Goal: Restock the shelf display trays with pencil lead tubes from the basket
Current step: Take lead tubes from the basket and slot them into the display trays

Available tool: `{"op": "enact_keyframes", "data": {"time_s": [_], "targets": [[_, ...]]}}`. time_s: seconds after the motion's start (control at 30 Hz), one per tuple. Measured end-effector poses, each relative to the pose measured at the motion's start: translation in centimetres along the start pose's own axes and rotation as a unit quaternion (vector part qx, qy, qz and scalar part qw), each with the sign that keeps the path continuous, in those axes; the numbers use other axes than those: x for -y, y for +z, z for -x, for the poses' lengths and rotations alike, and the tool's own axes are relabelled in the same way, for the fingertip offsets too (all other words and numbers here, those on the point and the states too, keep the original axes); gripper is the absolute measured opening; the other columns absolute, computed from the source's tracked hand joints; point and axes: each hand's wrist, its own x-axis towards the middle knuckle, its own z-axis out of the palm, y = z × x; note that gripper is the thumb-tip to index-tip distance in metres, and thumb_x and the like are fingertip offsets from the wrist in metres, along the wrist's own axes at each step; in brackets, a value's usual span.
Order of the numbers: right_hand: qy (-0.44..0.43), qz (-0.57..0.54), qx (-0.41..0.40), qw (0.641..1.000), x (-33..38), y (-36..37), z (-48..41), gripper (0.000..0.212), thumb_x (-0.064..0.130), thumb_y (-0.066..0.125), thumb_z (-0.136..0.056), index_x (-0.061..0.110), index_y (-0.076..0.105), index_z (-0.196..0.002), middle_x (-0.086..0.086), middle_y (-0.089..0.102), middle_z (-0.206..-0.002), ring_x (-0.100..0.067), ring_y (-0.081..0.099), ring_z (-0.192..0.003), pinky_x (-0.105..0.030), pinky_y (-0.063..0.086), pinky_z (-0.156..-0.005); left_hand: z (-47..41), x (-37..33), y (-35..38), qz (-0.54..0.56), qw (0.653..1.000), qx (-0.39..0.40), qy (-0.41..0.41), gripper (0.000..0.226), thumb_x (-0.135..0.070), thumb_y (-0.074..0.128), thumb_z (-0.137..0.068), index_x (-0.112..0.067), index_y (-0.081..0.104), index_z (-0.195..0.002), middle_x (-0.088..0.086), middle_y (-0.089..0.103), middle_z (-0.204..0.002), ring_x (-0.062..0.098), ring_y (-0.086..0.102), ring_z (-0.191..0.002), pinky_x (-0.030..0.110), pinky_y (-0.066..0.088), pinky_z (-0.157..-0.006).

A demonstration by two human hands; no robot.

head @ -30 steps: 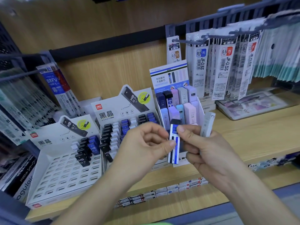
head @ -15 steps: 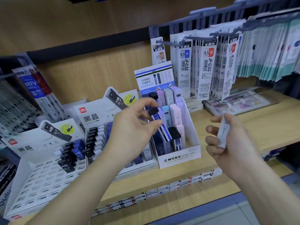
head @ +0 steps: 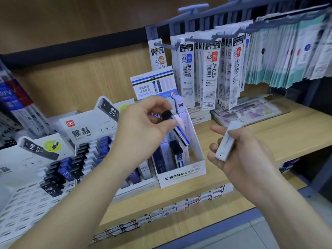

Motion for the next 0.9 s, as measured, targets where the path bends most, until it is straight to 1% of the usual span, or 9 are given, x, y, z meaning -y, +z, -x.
{"op": "enact_keyframes", "data": {"time_s": [0.07,0.17,0.27,0.37,0.53,0.67,0.77,0.83,0.9], "targets": [[-0.001,-0.014,-0.018,1.000,0.2,-0.2,-0.1,0.031,0.017,0.043,-0.100,0.001,0.069,-0.106,-0.013,0.050,-0.090,-0.022,0.057,-0.073,-0.031,0.056,-0.054,-0.4,0.0,1.7,-0.045,0.998,0.035,0.002,0.025,-0.011,0.081,-0.074,-0.031,0.066,-0.079,-0.020,0.065,-0.071,0.004,0.060,-0.059,0.011,0.049,-0.065],[-0.007,-0.039,-0.036,0.999,0.6,-0.6,-0.1,0.028,0.014,0.044,-0.100,-0.001,0.066,-0.107,-0.014,0.052,-0.093,-0.023,0.063,-0.074,-0.032,0.058,-0.055,-0.5,0.9,3.8,-0.124,0.988,0.087,0.037,0.018,-0.016,0.078,-0.077,-0.027,0.068,-0.086,-0.014,0.067,-0.077,0.001,0.060,-0.070,0.017,0.050,-0.074],[-0.011,-0.040,-0.040,0.998,0.8,-1.1,-0.1,0.025,0.013,0.047,-0.101,-0.001,0.065,-0.109,-0.018,0.055,-0.106,-0.024,0.070,-0.069,-0.032,0.059,-0.057,-0.6,1.6,5.1,-0.178,0.975,0.125,0.054,0.017,-0.017,0.077,-0.078,-0.024,0.068,-0.090,-0.009,0.067,-0.081,0.007,0.059,-0.077,0.026,0.051,-0.078],[-0.007,-0.033,-0.038,0.999,0.8,-1.5,-0.2,0.023,0.013,0.047,-0.102,0.001,0.064,-0.110,-0.019,0.054,-0.111,-0.023,0.074,-0.067,-0.034,0.060,-0.058,-0.6,2.2,5.9,-0.245,0.958,0.135,0.063,0.020,-0.023,0.076,-0.078,-0.028,0.067,-0.095,-0.005,0.056,-0.087,0.013,0.054,-0.085,0.028,0.047,-0.080],[-0.006,-0.025,-0.020,0.999,0.8,-1.9,-0.2,0.021,0.009,0.050,-0.101,0.003,0.059,-0.119,-0.020,0.058,-0.115,-0.026,0.075,-0.075,-0.032,0.059,-0.056,-0.4,2.5,6.7,-0.395,0.898,0.165,0.097,0.025,-0.038,0.064,-0.087,-0.029,0.058,-0.110,0.002,0.052,-0.092,0.024,0.055,-0.090,0.034,0.049,-0.076],[-0.022,0.011,-0.014,1.000,0.8,-1.9,0.0,0.021,0.006,0.061,-0.094,0.009,0.061,-0.115,-0.013,0.067,-0.096,-0.018,0.074,-0.070,-0.026,0.056,-0.053,0.1,2.7,7.2,-0.420,0.878,0.148,0.179,0.019,-0.021,0.067,-0.085,-0.019,0.056,-0.100,0.002,0.054,-0.091,0.023,0.048,-0.091,0.035,0.049,-0.065],[-0.031,0.029,-0.008,0.999,0.7,-1.8,0.1,0.024,0.005,0.064,-0.091,0.010,0.065,-0.114,-0.009,0.070,-0.082,-0.014,0.068,-0.065,-0.021,0.051,-0.052,-0.2,2.8,7.4,-0.437,0.873,0.132,0.172,0.020,-0.010,0.066,-0.080,-0.014,0.056,-0.097,0.003,0.051,-0.095,0.024,0.046,-0.095,0.037,0.045,-0.061],[-0.026,0.034,0.000,0.999,0.6,-1.8,0.1,0.020,0.004,0.062,-0.092,0.010,0.066,-0.111,-0.010,0.069,-0.085,-0.013,0.063,-0.062,-0.019,0.048,-0.051,-0.2,2.6,7.4,-0.443,0.873,0.133,0.155,0.018,-0.016,0.063,-0.084,-0.015,0.056,-0.101,0.002,0.052,-0.099,0.024,0.046,-0.099,0.036,0.044,-0.065],[-0.014,0.036,0.015,0.999,0.6,-1.8,0.1,0.016,0.002,0.060,-0.092,0.008,0.070,-0.104,-0.011,0.066,-0.086,-0.012,0.058,-0.062,-0.018,0.047,-0.051,-0.1,2.2,6.9,-0.389,0.904,0.118,0.134,0.020,-0.025,0.061,-0.088,-0.020,0.057,-0.106,-0.002,0.056,-0.105,0.019,0.048,-0.104,0.033,0.045,-0.078]]}}
